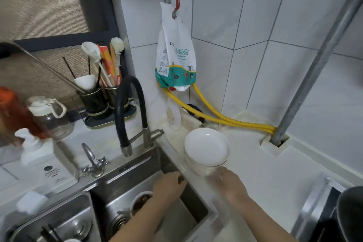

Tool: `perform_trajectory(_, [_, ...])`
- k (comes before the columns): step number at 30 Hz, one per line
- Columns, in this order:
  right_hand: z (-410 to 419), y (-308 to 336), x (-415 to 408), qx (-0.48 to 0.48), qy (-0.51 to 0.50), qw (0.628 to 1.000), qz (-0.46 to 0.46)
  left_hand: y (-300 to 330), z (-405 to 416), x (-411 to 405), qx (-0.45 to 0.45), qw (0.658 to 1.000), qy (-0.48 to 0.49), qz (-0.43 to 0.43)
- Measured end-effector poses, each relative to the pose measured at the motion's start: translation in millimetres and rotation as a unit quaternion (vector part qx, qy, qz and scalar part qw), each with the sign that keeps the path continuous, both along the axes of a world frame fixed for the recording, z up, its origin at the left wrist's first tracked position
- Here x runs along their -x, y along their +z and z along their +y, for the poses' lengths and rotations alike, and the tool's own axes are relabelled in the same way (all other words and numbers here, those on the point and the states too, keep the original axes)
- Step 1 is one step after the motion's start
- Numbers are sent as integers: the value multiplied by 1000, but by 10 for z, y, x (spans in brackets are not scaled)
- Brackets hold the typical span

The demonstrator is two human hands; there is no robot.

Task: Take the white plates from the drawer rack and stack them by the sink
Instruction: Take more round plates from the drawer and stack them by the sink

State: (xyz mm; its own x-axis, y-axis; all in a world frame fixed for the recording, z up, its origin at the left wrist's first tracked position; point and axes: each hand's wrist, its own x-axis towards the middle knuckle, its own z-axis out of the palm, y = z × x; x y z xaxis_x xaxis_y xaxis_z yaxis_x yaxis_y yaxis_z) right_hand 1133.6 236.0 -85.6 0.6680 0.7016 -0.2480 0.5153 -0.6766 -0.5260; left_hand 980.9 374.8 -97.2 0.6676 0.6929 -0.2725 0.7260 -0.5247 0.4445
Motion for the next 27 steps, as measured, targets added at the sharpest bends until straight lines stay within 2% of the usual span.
perform_trajectory(1, [-131, 12, 376, 21, 20, 1000, 1, 20, -165, 383, 2, 1000, -5, 4])
perform_trajectory(5, [-236, -168, 553, 43, 37, 998, 1, -134, -314, 513, -15, 1000, -19, 6])
perform_trajectory(12, [-761, -449, 1401, 72, 76, 994, -15, -422, -793, 1248, -22, 996, -42, 76])
perform_trajectory(16, [-973, -487, 1618, 88, 109, 990, -32, -460, -1076, 1510, -20, 996, -18, 90])
perform_trajectory(22, [-1290, -464, 1814, 71, 168, 981, -64, -413, -1530, 1794, -41, 996, 45, 68])
perform_trajectory(27, [-1741, -488, 1972, 72, 224, 969, -77, -466, -2169, 2039, -16, 992, 104, 70])
